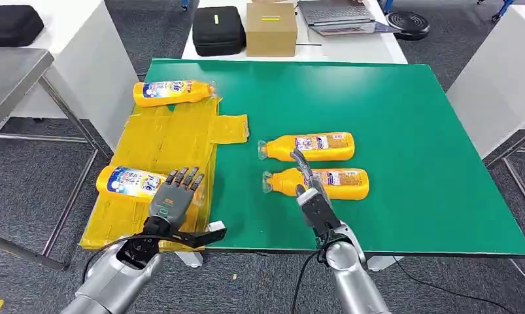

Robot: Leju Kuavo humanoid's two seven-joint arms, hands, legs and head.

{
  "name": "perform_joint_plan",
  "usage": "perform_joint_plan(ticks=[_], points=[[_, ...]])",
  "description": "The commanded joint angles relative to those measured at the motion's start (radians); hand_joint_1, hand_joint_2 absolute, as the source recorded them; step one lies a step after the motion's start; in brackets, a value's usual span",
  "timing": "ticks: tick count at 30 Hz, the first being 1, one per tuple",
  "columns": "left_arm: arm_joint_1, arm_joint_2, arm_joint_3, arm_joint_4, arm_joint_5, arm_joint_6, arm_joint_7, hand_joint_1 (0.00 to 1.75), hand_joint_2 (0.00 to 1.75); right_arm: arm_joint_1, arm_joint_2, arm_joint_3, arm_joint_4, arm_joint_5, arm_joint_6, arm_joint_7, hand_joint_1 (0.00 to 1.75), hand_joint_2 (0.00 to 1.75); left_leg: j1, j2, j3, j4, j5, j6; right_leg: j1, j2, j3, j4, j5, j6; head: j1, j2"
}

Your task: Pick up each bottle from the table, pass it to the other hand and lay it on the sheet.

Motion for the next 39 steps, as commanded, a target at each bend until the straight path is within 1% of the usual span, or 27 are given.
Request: perform_joint_plan(ticks=[1, 4, 5, 7, 8, 9, 12, 13, 14, 15, 17, 18, 19, 21, 22, 23, 24, 25, 26, 27, 29, 30, 31, 32, 33, 36, 39], points=[[0.026, 0.047, -0.043, -0.192, 0.0, -0.007, -0.011, 0.0, 1.75, -0.034, -0.004, -0.02, 0.021, 0.006, 0.007, 0.012, 0.0, 0.0, 0.001, 0.001, 0.001, 0.001, -0.002, -0.002, 0.001, 0.0, 0.001, 0.0, -0.001, -0.002, 0.0, 0.0], [0.041, 0.028, -0.013, -0.248, 0.005, 0.027, -0.037, 0.0, 1.75, -0.058, 0.0, -0.022, 0.045, 0.007, 0.007, 0.013, 0.0, 0.0, 0.002, 0.003, 0.003, 0.001, -0.003, -0.002, 0.003, 0.002, 0.004, 0.0, -0.002, -0.002, 0.0, 0.0], [0.044, 0.024, -0.006, -0.261, 0.011, 0.032, -0.041, 0.0, 1.75, -0.062, 0.0, -0.022, 0.051, 0.007, 0.007, 0.013, 0.0, 0.0, 0.001, 0.001, 0.0, 0.0, -0.001, -0.001, 0.001, 0.001, 0.0, 0.0, 0.0, -0.001, 0.0, 0.0], [0.044, 0.024, -0.004, -0.268, 0.012, 0.03, -0.045, 0.0, 1.75, -0.065, 0.0, -0.023, 0.054, 0.007, 0.008, 0.014, 0.0, 0.0, 0.002, 0.002, 0.002, 0.002, -0.003, -0.002, 0.002, 0.001, 0.003, 0.001, -0.002, -0.002, 0.0, 0.0], [0.047, 0.024, -0.002, -0.278, 0.01, 0.053, -0.049, 0.0, 1.75, -0.067, 0.0, -0.023, 0.057, 0.007, 0.008, 0.014, 0.0, 0.0, 0.001, 0.001, 0.001, 0.001, -0.002, -0.002, 0.002, 0.001, 0.001, 0.0, -0.001, -0.002, 0.0, 0.0], [0.055, 0.021, 0.006, -0.299, 0.036, 0.067, -0.069, 0.0, 1.75, -0.073, 0.0, -0.022, 0.062, 0.008, 0.007, 0.013, 0.0, 0.0, 0.002, 0.002, 0.002, 0.002, -0.003, -0.002, 0.002, 0.001, 0.003, 0.001, -0.002, -0.002, 0.0, 0.0], [0.073, 0.042, 0.007, -0.35, 0.097, 0.035, -0.11, 0.0, 1.75, -0.086, -0.003, -0.02, 0.078, 0.009, 0.002, 0.01, 0.0, 0.0, 0.002, 0.002, 0.002, 0.001, -0.002, -0.002, 0.002, 0.002, 0.002, 0.0, -0.001, -0.002, 0.0, 0.0], [0.078, 0.057, 0.004, -0.367, 0.147, -0.003, -0.137, 0.0, 1.75, -0.091, -0.004, -0.021, 0.085, 0.008, 0.004, 0.01, 0.0, 0.0, 0.001, 0.002, 0.002, 0.0, -0.002, -0.002, 0.001, 0.002, 0.002, 0.0, -0.001, -0.002, 0.0, 0.0], [0.078, 0.06, 0.008, -0.376, 0.209, 0.009, -0.17, 0.0, 1.75, -0.09, -0.006, -0.022, 0.085, 0.007, 0.004, 0.01, 0.0, 0.0, 0.002, 0.003, 0.003, 0.001, -0.003, -0.002, 0.002, 0.003, 0.003, 0.0, -0.001, -0.002, 0.0, 0.0], [0.067, 0.064, 0.006, -0.371, 0.222, 0.025, -0.174, 0.0, 1.75, -0.084, -0.006, -0.023, 0.077, 0.008, 0.004, 0.01, 0.0, 0.0, 0.001, 0.003, 0.002, 0.0, -0.002, -0.002, 0.002, 0.003, 0.002, 0.0, -0.001, -0.002, 0.0, 0.0], [0.056, 0.035, 0.037, -0.352, 0.377, 0.051, -0.233, 0.0, 1.75, -0.076, -0.007, -0.025, 0.065, 0.008, 0.002, 0.011, 0.0, 0.0, 0.002, 0.002, 0.002, 0.001, -0.002, -0.002, 0.002, 0.001, 0.003, 0.0, -0.001, -0.002, 0.0, 0.0], [0.047, 0.004, 0.081, -0.326, 0.532, 0.056, -0.282, 0.0, 1.75, -0.072, -0.013, -0.02, 0.051, 0.024, -0.013, 0.022, 0.0, 0.0, 0.001, 0.001, 0.001, 0.0, -0.001, -0.002, 0.001, 0.0, 0.002, 0.0, -0.001, -0.002, 0.0, 0.0], [0.037, 0.005, 0.081, -0.312, 0.54, 0.054, -0.286, 0.0, 1.75, -0.069, -0.014, -0.021, 0.045, 0.024, -0.014, 0.022, 0.0, 0.0, 0.002, 0.0, 0.003, 0.001, -0.002, -0.003, 0.002, 0.0, 0.003, 0.0, -0.002, -0.002, 0.0, 0.0], [0.031, -0.024, 0.132, -0.271, 0.663, 0.082, -0.327, 0.0, 1.75, -0.071, -0.032, -0.003, 0.024, 0.069, -0.028, 0.043, 0.0, 0.0, 0.001, 0.0, 0.001, 0.001, -0.001, -0.001, 0.001, -0.001, 0.001, 0.0, -0.001, -0.001, 0.0, 0.0], [0.029, -0.022, 0.136, -0.262, 0.671, 0.084, -0.332, 0.0, 1.75, -0.072, -0.035, -0.006, 0.015, 0.072, -0.027, 0.047, 0.0, 0.0, 0.002, 0.0, 0.002, 0.001, -0.002, -0.002, 0.002, 0.0, 0.003, 0.0, -0.001, -0.002, 0.0, 0.0], [0.039, -0.042, 0.166, -0.259, 0.753, 0.079, -0.361, 0.0, 1.75, -0.073, -0.042, -0.001, 0.008, 0.085, -0.024, 0.059, 0.0, 0.0, 0.001, 0.0, 0.001, 0.0, -0.001, -0.001, 0.001, 0.0, 0.001, 0.0, -0.001, -0.001, 0.0, 0.0], [0.062, -0.062, 0.216, -0.246, 0.86, 0.069, -0.389, 0.0, 1.75, -0.081, -0.066, 0.015, -0.005, 0.146, -0.03, 0.087, 0.0, 0.0, 0.002, 0.001, 0.003, 0.002, -0.002, -0.002, 0.002, 0.0, 0.003, 0.001, -0.002, -0.002, 0.0, 0.0], [0.074, -0.063, 0.229, -0.239, 0.874, 0.081, -0.405, 0.0, 1.75, -0.082, -0.073, 0.009, -0.015, 0.156, -0.031, 0.097, 0.0, 0.0, 0.001, 0.0, 0.002, 0.001, -0.001, -0.002, 0.001, -0.001, 0.002, 0.0, -0.001, -0.001, 0.0, 0.0], [0.087, -0.079, 0.253, -0.237, 0.915, 0.09, -0.429, 0.0, 1.75, -0.083, -0.079, 0.007, -0.022, 0.169, -0.024, 0.11, 0.0, 0.0, 0.0, 0.0, 0.001, 0.0, -0.001, -0.001, 0.001, 0.0, 0.002, -0.001, -0.001, -0.001, 0.0, 0.0], [0.112, -0.098, 0.295, -0.228, 0.961, 0.099, -0.443, 0.0, 1.75, -0.09, -0.1, 0.005, -0.034, 0.224, -0.021, 0.147, 0.0, 0.0, 0.001, 0.001, 0.004, 0.0, -0.002, -0.002, 0.002, 0.0, 0.004, -0.001, -0.001, -0.002, 0.0, 0.0], [0.125, -0.104, 0.308, -0.223, 0.965, 0.112, -0.462, 0.0, 1.75, -0.09, -0.107, -0.018, -0.047, 0.232, -0.004, 0.153, 0.0, 0.0, -0.001, 0.001, 0.001, -0.001, 0.0, -0.001, 0.0, 0.0, 0.001, -0.001, 0.0, 0.0, 0.0, 0.0], [0.142, -0.135, 0.356, -0.217, 1.1, 0.073, -0.499, 0.0, 1.75, -0.097, -0.13, -0.02, -0.043, 0.283, -0.001, 0.187, 0.0, 1.75, 0.001, 0.002, 0.004, 0.0, -0.002, -0.002, 0.001, 0.001, 0.004, -0.001, -0.002, -0.002, 0.0, 0.0], [0.146, -0.135, 0.359, -0.207, 1.111, 0.067, -0.502, 0.0, 1.75, -0.101, -0.142, -0.028, -0.038, 0.291, -0.001, 0.19, 0.0, 1.75, 0.0, 0.001, 0.003, 0.0, -0.001, -0.001, 0.0, 0.0, 0.003, -0.001, -0.001, -0.001, 0.0, 0.0], [0.145, -0.135, 0.356, -0.196, 1.117, 0.07, -0.511, 0.0, 1.75, -0.105, -0.145, -0.036, -0.03, 0.294, 0.003, 0.187, 0.0, 1.75, 0.001, 0.001, 0.004, 0.0, -0.003, -0.002, 0.001, 0.0, 0.005, -0.001, -0.002, -0.002, 0.0, 0.0], [0.146, -0.152, 0.38, -0.187, 1.171, 0.07, -0.529, 0.0, 1.75, -0.117, -0.166, -0.029, -0.016, 0.321, 0.014, 0.201, 0.0, 1.75, 0.001, 0.0, 0.004, 0.0, -0.002, -0.002, 0.001, -0.001, 0.005, -0.001, -0.002, -0.001, 0.0, 0.0], [0.132, -0.164, 0.375, -0.126, 1.245, 0.099, -0.55, 0.0, 1.75, -0.176, -0.254, -0.008, 0.079, 0.366, 0.053, 0.232, 0.0, 1.75, 0.0, -0.001, 0.003, 0.0, -0.001, -0.001, 0.0, -0.001, 0.004, -0.002, -0.001, -0.001, 0.0, 0.0], [0.13, -0.163, 0.36, -0.116, 1.254, 0.1, -0.553, 0.0, 1.75, -0.185, -0.269, -0.013, 0.098, 0.365, 0.055, 0.226, 0.0, 1.75, 0.0, -0.001, 0.002, 0.0, -0.001, -0.001, 0.0, -0.001, 0.003, -0.002, -0.001, -0.001, 0.0, 0.0]])
